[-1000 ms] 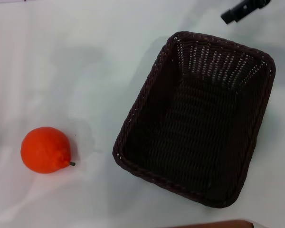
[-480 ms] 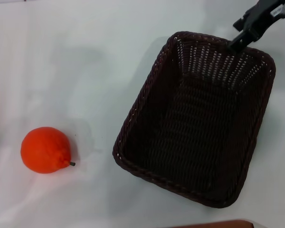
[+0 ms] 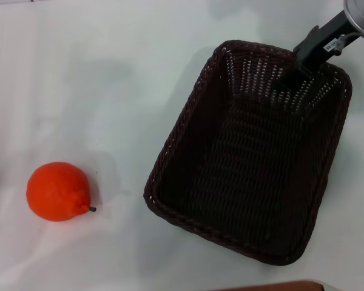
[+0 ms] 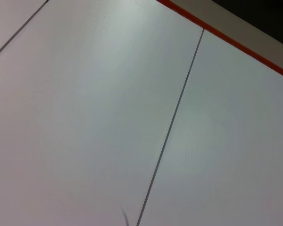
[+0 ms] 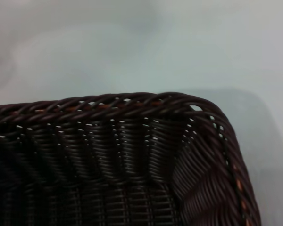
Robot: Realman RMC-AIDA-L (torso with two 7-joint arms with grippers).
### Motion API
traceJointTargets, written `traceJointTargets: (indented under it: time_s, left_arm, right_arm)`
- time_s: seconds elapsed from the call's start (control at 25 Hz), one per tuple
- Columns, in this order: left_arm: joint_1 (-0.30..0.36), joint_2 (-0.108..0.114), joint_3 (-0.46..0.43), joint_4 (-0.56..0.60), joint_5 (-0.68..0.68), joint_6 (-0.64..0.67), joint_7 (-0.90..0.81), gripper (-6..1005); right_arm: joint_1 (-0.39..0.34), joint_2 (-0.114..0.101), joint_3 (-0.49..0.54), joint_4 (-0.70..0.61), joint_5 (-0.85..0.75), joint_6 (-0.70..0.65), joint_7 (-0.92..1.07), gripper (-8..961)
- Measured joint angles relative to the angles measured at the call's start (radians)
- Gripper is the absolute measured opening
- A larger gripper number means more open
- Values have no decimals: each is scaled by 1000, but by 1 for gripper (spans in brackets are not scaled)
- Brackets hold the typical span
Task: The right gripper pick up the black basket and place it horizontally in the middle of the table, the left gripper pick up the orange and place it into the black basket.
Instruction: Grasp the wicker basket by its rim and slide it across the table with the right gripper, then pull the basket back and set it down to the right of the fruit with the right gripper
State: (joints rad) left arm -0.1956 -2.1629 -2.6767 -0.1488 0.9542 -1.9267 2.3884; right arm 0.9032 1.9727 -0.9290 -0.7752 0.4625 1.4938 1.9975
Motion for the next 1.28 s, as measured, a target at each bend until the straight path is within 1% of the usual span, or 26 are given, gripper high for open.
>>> traceJointTargets:
  time_s: [0.16, 0.36, 0.4, 0.44, 0.48, 0.6, 0.72, 0.8, 0.92, 1.0, 1.12, 1.2, 1.28]
  left_arm:
    - [-4, 0, 0, -3, 0, 14, 0, 881]
    - [-11, 1, 0, -5, -1, 30, 0, 874]
    - [-12, 2, 0, -5, -2, 32, 0, 873]
    - [-14, 3, -1, -6, -4, 34, 0, 873]
    - [-16, 3, -2, -6, -4, 36, 0, 873]
    - [-24, 4, -3, -10, -5, 52, 0, 873]
    - [-30, 4, 0, -20, -4, 70, 0, 873]
    - [-35, 4, 0, -21, -2, 76, 0, 873]
    - [-41, 5, 0, -21, -1, 81, 0, 873]
    - [-44, 5, 0, -21, -1, 84, 0, 873]
    - [-50, 5, 0, -21, 0, 86, 0, 873]
    - [-53, 5, 0, -22, 0, 89, 0, 873]
    - [-58, 5, 0, -22, 0, 91, 0, 873]
  right_arm:
    - [0, 1, 5, -4, 2, 19, -6, 587]
    - [0, -14, 21, -8, 2, 72, 3, 375]
    - [-2, -23, 47, -11, 3, 92, 9, 347]
    - [-2, -23, 47, -11, 3, 92, 9, 318]
    - [-5, -28, 69, -11, 3, 103, 13, 290]
    - [-9, -46, 178, -6, 5, 138, 36, 204]
    - [-15, -57, 293, 2, 5, 163, 69, 178]
    - [-27, -61, 354, 7, 7, 173, 96, 160]
    - [-56, -68, 427, 14, 32, 173, 161, 160]
    - [-78, -77, 452, 32, 76, 170, 206, 160]
    - [-104, -92, 461, 99, 155, 159, 263, 161]
    - [-117, -94, 462, 146, 197, 139, 281, 161]
    - [-131, -87, 463, 180, 238, 104, 293, 161]
